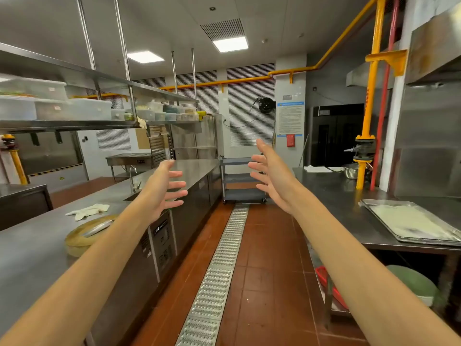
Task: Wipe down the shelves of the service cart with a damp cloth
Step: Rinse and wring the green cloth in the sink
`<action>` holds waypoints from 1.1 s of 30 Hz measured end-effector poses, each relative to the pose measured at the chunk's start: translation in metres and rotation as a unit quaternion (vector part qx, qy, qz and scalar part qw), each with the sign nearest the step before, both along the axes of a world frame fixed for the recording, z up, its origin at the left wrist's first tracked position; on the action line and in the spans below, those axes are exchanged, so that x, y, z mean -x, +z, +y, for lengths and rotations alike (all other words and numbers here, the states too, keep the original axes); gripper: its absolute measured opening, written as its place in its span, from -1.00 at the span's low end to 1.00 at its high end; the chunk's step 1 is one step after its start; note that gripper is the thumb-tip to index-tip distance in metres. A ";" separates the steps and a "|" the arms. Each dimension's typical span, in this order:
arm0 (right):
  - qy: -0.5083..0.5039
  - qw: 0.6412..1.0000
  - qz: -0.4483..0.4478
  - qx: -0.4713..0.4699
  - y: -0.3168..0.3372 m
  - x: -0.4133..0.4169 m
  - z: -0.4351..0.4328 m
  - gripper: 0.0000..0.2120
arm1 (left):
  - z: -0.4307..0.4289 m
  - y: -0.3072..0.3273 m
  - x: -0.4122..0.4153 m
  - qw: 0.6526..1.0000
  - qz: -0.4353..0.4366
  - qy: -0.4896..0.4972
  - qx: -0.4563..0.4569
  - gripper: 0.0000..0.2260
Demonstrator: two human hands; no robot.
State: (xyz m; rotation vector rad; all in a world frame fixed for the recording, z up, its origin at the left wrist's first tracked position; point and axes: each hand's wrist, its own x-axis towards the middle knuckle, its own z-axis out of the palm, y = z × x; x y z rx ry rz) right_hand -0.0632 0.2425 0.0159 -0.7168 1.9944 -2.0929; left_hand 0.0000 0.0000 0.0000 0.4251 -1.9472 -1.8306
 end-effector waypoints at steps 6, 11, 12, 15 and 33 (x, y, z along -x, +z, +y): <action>-0.003 1.000 -0.015 0.003 -0.004 0.027 -0.008 -0.32 | -0.001 -0.002 0.026 1.000 -0.004 -0.014 -0.004 -0.56; 0.000 1.000 -0.018 0.013 -0.012 0.057 -0.027 -0.31 | -0.020 -0.001 0.062 1.000 0.004 -0.012 -0.019 -0.56; -0.002 1.000 -0.014 0.013 -0.013 0.064 -0.032 -0.31 | -0.024 -0.001 0.072 1.000 0.007 -0.011 -0.024 -0.56; -0.009 1.000 0.001 0.004 -0.014 0.091 -0.046 -0.33 | -0.040 0.003 0.102 1.000 0.015 -0.009 -0.020 -0.57; -0.040 0.999 0.020 -0.011 0.005 0.276 -0.166 -0.31 | -0.157 0.011 0.283 0.999 0.028 -0.026 -0.031 -0.54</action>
